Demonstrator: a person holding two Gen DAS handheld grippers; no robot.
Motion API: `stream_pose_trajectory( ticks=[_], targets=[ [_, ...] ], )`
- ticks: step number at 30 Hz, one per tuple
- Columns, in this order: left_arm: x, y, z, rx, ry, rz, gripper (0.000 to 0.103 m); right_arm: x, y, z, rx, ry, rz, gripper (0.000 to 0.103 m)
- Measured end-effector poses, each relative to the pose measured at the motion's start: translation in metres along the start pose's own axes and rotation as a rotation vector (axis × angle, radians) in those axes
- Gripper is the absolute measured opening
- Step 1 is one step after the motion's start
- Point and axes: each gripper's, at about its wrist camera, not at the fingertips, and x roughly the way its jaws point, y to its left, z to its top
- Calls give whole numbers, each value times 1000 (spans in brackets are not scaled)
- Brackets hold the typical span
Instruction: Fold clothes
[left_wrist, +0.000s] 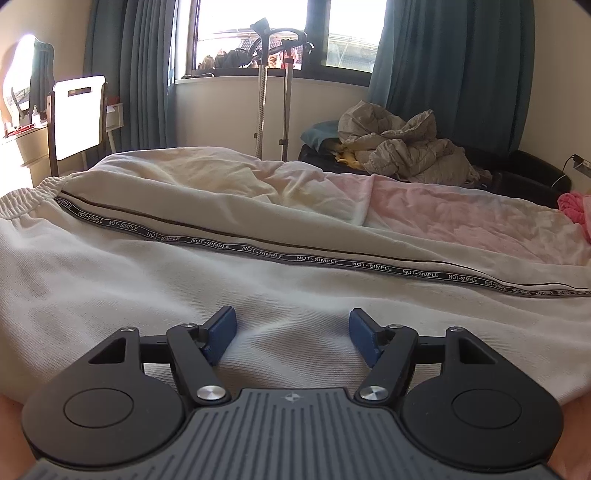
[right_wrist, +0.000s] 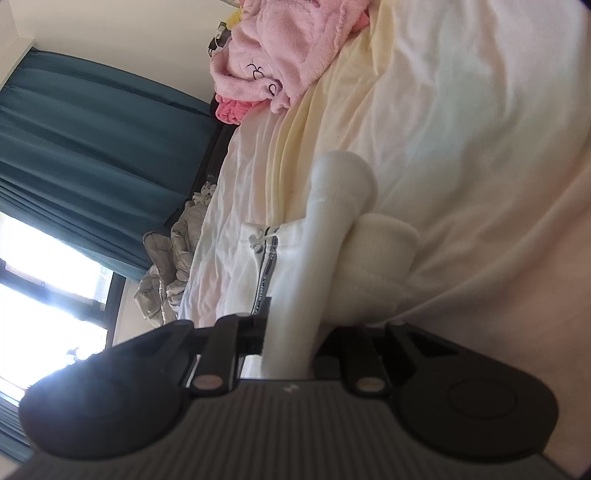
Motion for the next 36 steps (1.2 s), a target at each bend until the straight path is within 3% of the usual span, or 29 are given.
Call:
stream_pose_trajectory(
  ticks=[9, 13, 20, 26, 31, 33, 36],
  targets=[
    [-5, 2, 9, 23, 0, 29, 71, -12, 50, 0, -253, -46, 7, 16],
    [1, 16, 9, -19, 38, 0, 72, -24, 87, -5, -380, -73, 27, 16],
    [4, 26, 9, -48, 55, -45, 72, -45, 161, -48, -700, -180, 36, 16],
    [-4, 36, 13, -82, 54, -61, 72, -64, 224, -137, -1049, -259, 124, 16],
    [-24, 53, 23, -138, -25, -36, 72, -83, 243, -237, -1342, -261, 265, 15],
    [-35, 68, 27, -217, -76, -48, 72, -91, 239, -280, -1441, -228, 333, 15],
    [-46, 92, 30, -356, -134, -71, 72, -99, 217, -342, -1556, -100, 408, 15]
  ],
)
